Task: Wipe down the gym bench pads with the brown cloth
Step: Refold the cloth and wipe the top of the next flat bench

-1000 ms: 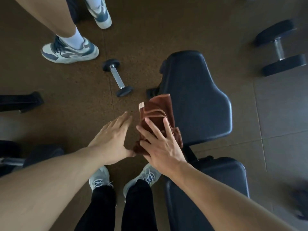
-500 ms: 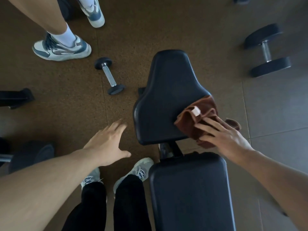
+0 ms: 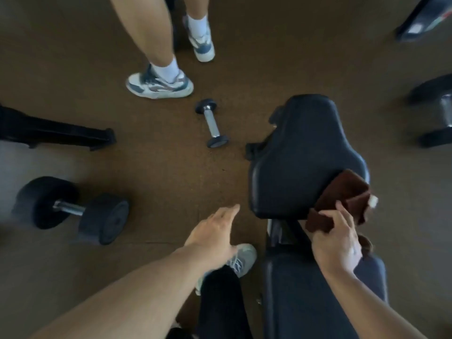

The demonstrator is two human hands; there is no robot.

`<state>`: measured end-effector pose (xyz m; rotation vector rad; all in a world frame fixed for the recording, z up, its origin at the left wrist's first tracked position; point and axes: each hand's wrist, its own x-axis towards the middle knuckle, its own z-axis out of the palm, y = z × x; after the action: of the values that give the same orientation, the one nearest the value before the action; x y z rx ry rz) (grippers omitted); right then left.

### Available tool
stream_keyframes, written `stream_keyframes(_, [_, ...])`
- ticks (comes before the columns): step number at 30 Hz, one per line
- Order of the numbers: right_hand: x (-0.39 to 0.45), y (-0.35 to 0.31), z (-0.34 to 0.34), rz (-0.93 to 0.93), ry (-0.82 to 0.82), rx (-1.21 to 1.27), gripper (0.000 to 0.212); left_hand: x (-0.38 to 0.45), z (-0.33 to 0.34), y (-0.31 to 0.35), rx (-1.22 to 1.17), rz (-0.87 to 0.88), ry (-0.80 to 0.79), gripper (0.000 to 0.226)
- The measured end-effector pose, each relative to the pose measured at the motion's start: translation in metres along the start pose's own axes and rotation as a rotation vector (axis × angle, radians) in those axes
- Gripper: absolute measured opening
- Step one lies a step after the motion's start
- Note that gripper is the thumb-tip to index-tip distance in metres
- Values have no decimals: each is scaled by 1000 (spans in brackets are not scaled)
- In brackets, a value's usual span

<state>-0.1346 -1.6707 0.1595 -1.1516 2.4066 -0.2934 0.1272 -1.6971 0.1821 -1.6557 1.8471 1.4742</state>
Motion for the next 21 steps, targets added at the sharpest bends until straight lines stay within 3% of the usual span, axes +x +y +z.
stream_keyframes(2, [-23, -32, 16, 24, -69, 41, 24, -22, 7, -27, -63, -30, 20, 90])
stream_keyframes(5, [-65, -80, 35, -107, -252, 57, 28, -58, 10, -68, -192, -73, 80, 80])
stream_keyframes(8, [-117, -125, 61, -119, -645, 90, 35, -99, 8, -109, -288, -164, 190, 86])
stream_keyframes(12, [-208, -180, 108, -25, -1120, 295, 28, -159, 20, -180, -310, -287, 351, 105])
stream_keyframes(13, [-230, -187, 121, 20, -1199, 357, 34, -175, 24, -199, -340, -307, 358, 99])
stream_keyframes(15, [-269, -199, 140, 111, -1336, 480, 38, -210, 34, -236, -453, -364, 348, 68])
stream_keyframes(16, [-286, -205, 146, 151, -1383, 508, 34, -227, 39, -252, -511, -408, 331, 56])
stream_keyframes(18, [-312, -217, 155, 189, -1401, 485, 32, -259, 47, -279, -635, -479, 289, 56])
stream_keyframes(21, [-331, -229, 177, 49, -1252, 334, 34, -299, 63, -307, -839, -551, 328, 47])
